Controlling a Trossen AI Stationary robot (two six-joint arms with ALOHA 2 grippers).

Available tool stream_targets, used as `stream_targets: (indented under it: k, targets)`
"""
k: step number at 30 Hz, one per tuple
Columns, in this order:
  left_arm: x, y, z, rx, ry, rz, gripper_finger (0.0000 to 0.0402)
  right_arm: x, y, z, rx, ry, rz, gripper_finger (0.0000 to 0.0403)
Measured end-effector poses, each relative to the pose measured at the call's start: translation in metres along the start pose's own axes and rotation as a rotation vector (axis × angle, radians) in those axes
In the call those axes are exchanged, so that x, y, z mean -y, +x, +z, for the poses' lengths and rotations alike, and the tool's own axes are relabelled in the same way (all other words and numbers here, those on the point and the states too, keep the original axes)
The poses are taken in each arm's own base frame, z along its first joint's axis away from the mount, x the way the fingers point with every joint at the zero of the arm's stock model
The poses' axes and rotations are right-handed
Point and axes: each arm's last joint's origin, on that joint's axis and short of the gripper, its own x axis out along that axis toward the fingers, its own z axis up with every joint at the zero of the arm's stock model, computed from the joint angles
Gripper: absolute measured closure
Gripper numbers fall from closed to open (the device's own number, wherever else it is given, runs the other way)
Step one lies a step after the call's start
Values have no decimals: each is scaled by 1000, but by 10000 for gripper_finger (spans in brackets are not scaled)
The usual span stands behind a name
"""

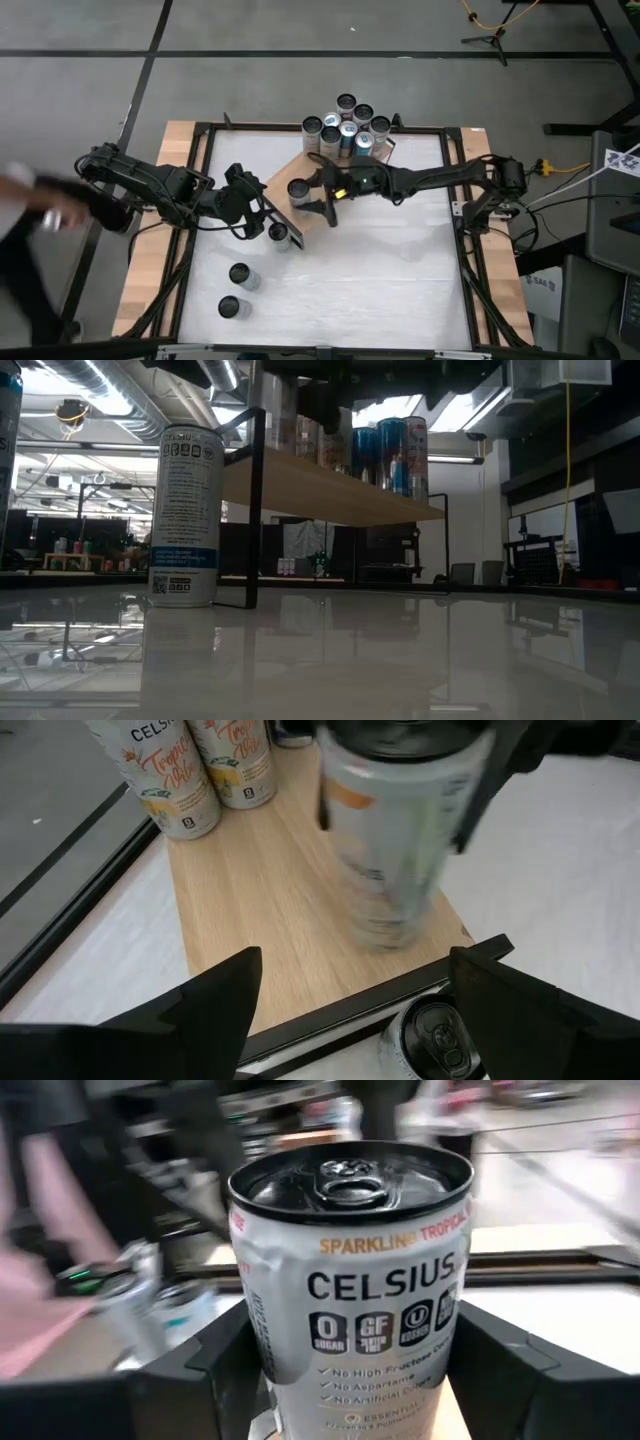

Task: Place canned beverage on shelf
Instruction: Put the white-yellow soda can on the shelf aligned with the other white-yellow soda cans

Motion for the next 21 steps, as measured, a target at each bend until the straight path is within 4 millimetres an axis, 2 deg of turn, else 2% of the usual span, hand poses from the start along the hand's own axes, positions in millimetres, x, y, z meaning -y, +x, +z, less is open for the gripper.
stream_targets:
  k: [6, 9, 21]
  targets:
    - [0, 0, 0, 0, 0, 0, 88, 18, -7, 1, -26, -40, 266, 152]
    - [0, 0, 0, 0, 0, 0, 88, 25, -11, 1, -33, -49, 347, 151]
    - [1, 0, 1, 9, -6, -5, 88, 31, -13, 1, -30, -76, 356, 150]
